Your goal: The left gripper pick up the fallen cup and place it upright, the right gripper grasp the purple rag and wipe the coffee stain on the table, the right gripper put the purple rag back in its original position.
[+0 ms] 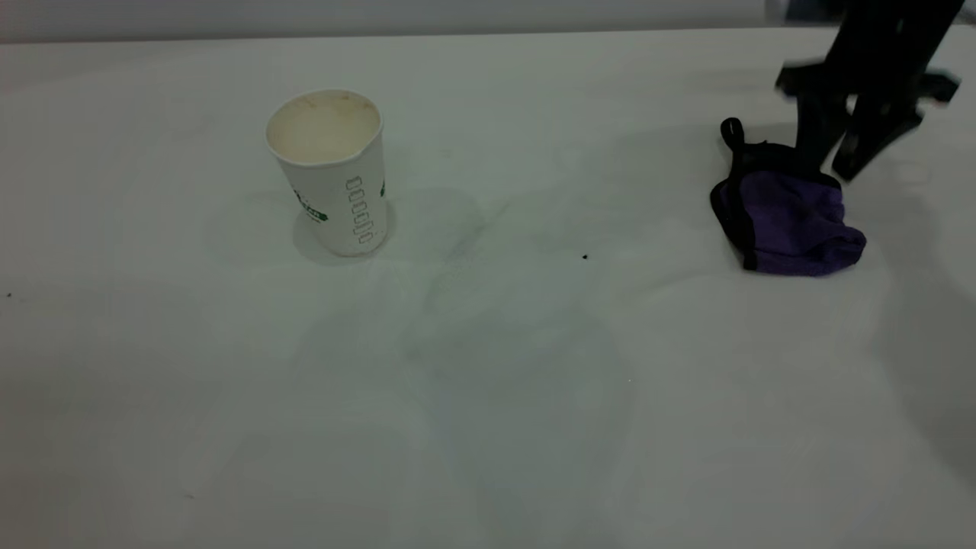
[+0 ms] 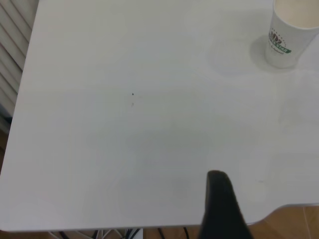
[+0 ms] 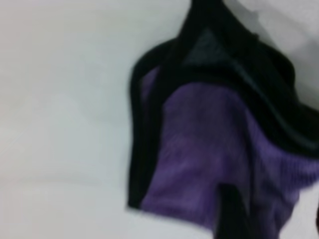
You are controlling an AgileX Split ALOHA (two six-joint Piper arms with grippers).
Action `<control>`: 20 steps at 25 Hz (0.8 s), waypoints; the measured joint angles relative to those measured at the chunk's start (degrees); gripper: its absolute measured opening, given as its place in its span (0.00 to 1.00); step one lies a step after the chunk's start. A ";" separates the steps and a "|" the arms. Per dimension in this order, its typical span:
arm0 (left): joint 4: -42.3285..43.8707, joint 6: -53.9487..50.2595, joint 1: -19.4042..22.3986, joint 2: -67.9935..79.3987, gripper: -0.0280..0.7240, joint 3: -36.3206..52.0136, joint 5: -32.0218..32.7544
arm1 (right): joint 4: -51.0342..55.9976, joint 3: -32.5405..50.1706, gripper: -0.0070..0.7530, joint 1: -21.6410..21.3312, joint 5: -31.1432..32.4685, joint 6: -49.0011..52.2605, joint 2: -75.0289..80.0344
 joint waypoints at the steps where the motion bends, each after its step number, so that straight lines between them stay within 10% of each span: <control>1: 0.00 0.00 0.00 0.00 0.73 0.00 0.00 | 0.19 0.00 0.65 0.00 1.55 0.00 -1.31; 11: -0.11 0.00 0.00 0.00 0.73 0.00 0.00 | 3.54 2.02 0.62 -0.01 11.56 0.06 -18.53; 20: -0.16 0.00 0.02 0.00 0.73 0.00 0.00 | 3.78 21.96 0.57 -0.01 12.20 0.81 -44.51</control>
